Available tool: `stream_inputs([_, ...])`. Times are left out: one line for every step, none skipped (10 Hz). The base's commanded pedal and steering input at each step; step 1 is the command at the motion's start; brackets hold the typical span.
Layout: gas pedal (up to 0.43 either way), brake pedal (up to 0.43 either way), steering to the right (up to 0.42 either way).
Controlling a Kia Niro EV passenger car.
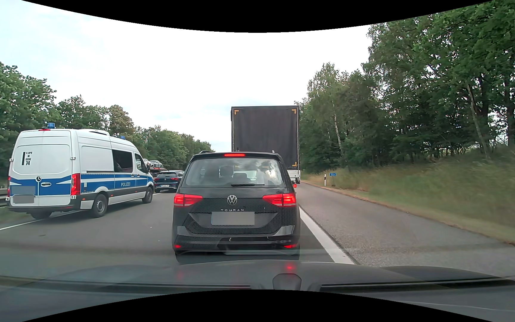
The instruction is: Follow the waypoints while adhering to traffic rules and regulations
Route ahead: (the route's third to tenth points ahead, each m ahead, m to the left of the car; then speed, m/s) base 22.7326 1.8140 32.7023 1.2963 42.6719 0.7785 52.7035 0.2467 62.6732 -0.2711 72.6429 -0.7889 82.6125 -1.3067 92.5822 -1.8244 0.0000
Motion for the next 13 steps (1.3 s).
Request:
stream_inputs([0.000,0.244,0.000])
stream_inputs([0.000,0.244,0.000])
stream_inputs([0.000,0.244,0.000])
stream_inputs([0.000,0.244,0.000])
stream_inputs([0.000,0.244,0.000])
stream_inputs([0.000,0.244,0.000])
stream_inputs([0.000,0.244,0.000])
stream_inputs([0.000,0.244,0.000])
stream_inputs([0.000,0.244,0.000])
stream_inputs([0.000,0.244,0.000])
stream_inputs([0.000,0.244,0.000])
stream_inputs([0.000,0.244,0.000])
stream_inputs([0.000,0.244,0.000])
